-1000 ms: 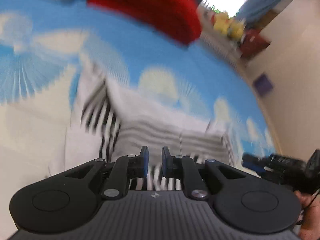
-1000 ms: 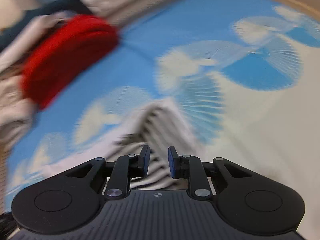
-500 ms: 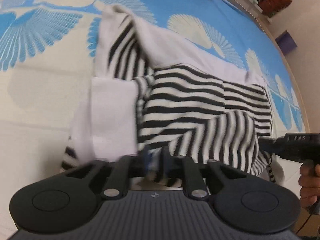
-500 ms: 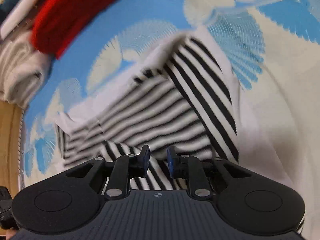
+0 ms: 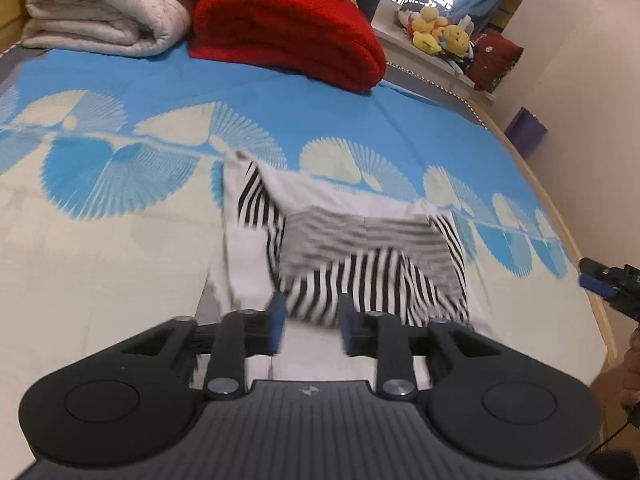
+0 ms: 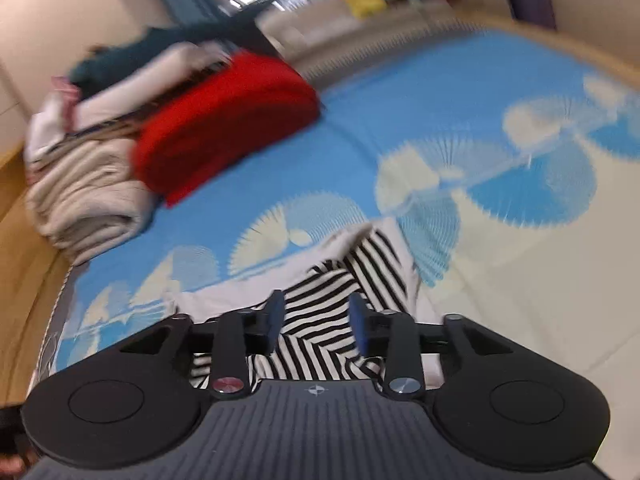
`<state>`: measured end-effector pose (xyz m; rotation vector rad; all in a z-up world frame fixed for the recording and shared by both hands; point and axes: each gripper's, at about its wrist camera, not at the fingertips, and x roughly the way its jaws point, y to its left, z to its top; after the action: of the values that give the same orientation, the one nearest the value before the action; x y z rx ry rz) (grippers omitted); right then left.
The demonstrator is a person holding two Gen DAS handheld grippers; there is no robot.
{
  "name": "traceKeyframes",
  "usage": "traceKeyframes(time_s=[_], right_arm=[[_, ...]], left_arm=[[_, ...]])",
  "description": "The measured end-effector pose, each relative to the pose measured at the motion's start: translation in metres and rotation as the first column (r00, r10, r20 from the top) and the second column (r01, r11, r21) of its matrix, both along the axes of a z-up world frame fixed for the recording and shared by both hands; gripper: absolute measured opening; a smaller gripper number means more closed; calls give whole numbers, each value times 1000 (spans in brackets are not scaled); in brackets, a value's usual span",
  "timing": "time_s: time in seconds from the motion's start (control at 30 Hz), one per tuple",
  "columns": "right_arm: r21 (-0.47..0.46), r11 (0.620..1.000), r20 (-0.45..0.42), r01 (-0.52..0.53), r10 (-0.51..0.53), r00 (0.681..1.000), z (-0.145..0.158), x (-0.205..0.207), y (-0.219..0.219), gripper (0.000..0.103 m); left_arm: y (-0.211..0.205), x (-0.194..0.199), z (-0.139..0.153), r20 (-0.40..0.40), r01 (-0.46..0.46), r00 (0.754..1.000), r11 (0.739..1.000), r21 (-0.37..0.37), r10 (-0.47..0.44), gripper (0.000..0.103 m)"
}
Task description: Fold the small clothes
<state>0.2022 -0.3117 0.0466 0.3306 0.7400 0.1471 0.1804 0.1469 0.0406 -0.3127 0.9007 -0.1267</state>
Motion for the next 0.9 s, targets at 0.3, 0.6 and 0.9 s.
traceKeyframes(time_s=[0.3,0.6,0.9], right_arm=[[-56,988,-177,142,-149,973,-83,-80,-55,63],[-105,986,-469,133,-167,867,-145,-74,-61,62],[-163,985,-558,65,-146,817,-169,-78,-48,62]], left_arm=[[-12,-84,-94,-243,-111,961,989,95,131,89],[-20,-73,-133,-363,-99,920,985,141,145,89],[-16,-81,-144,-353,-109,922,981,159,159,19]])
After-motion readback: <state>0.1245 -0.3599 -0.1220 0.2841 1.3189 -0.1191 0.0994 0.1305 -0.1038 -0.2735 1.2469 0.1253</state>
